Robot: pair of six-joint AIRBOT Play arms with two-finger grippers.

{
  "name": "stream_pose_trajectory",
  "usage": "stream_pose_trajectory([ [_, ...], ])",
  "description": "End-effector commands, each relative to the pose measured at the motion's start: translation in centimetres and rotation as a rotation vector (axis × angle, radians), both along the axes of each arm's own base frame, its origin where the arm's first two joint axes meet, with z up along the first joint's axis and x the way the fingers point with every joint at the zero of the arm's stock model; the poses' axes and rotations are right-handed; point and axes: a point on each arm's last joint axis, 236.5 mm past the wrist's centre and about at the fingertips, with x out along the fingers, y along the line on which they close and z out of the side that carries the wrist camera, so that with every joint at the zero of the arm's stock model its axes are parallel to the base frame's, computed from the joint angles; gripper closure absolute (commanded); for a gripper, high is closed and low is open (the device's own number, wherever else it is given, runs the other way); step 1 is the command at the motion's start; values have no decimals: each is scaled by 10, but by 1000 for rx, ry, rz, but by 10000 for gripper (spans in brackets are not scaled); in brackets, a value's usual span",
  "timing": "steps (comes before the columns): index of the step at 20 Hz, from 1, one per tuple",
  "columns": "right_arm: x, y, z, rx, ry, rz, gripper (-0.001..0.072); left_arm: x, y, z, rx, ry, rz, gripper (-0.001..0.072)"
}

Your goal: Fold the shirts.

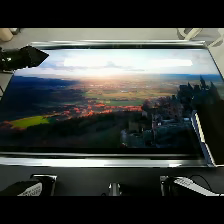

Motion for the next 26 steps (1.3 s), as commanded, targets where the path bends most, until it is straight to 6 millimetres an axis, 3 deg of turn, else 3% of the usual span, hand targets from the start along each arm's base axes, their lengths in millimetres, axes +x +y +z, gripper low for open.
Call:
stream_pose_trajectory([
  [1, -3, -4, -2, -19, 15, -17, 121, 0, -1, 1, -2, -6, 0, 677],
  [2, 3, -14, 5, -63, -11, 1, 100, 2, 0, 3, -4, -14, 6, 677],
  [4, 26, -46, 47, -207, -103, 56, 98, 6, 2, 10, -9, -42, 21, 677],
  [6, 72, -86, 123, -469, -236, 184, 99, 8, -2, 17, 34, -80, 23, 679],
  [7, 104, -94, 169, -618, -294, 290, 99, 12, -2, 13, 131, -102, 33, 680],
  [8, 140, -91, 210, -746, -359, 382, 99, 18, 6, 3, 235, -96, 86, 680],
  [9, 181, -74, 248, -853, -447, 463, 99, 26, 21, -13, 356, -67, 173, 680],
  [10, 221, -45, 272, -898, -544, 524, 99, 32, 37, -31, 469, -27, 249, 679],
  [11, 253, -10, 278, -867, -623, 553, 99, 32, 49, -53, 560, 40, 295, 666],
  [12, 278, 30, 268, -783, -665, 584, 99, 29, 51, -79, 603, 128, 288, 486],
  [13, 297, 73, 246, -672, -657, 657, 99, 22, 52, -106, 623, 230, 272, 180],
  [14, 306, 110, 219, -560, -616, 728, 98, 10, 56, -135, 659, 354, 257, -13],
  [16, 299, 182, 155, -279, -458, 849, 86, -27, 63, -192, 734, 628, 212, -13],
  [17, 295, 213, 133, -172, -406, 922, 85, -45, 57, -214, 751, 718, 145, -13],
  [19, 285, 258, 110, -72, -330, 1054, 84, -63, 37, -235, 678, 759, 104, -13],
  [21, 277, 275, 98, -64, -279, 1111, 62, -65, 14, -242, 546, 707, 96, -13],
  [22, 272, 277, 90, -43, -260, 1111, 11, -66, 12, -247, 504, 709, 133, -13],
  [26, 268, 273, 80, -34, -229, 1075, 17, -67, 16, -256, 516, 726, 147, -13],
])
